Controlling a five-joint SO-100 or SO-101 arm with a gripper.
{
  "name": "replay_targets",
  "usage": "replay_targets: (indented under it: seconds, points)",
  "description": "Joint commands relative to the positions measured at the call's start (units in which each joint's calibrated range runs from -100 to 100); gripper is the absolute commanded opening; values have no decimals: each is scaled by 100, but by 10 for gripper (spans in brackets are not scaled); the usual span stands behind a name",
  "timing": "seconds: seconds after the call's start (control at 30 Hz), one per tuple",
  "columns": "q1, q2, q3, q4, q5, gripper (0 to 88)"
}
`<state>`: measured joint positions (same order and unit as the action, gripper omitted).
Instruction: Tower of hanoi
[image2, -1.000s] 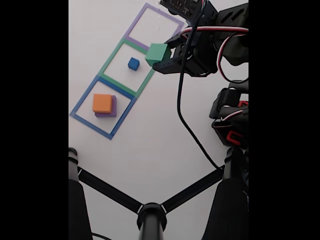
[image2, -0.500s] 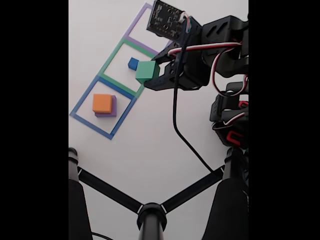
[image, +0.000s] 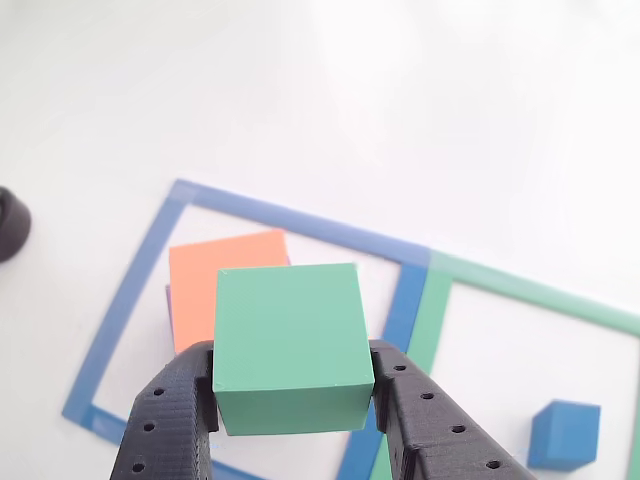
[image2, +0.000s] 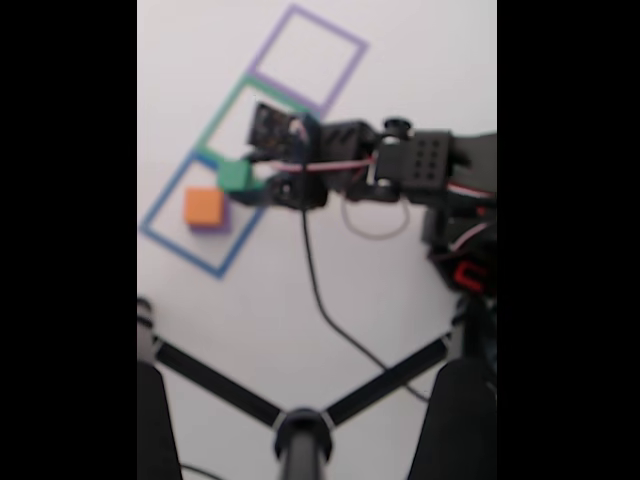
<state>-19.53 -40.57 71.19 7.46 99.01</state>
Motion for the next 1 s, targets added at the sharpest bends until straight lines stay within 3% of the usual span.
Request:
replay_targets:
  seconds: [0.0, 0.37, 0.97]
  points:
    - [-141, 579, 246, -1778, 99, 68]
    - [-247, 2366, -72, -3502, 99, 70]
    - [-392, 3383, -709, -3956, 99, 71]
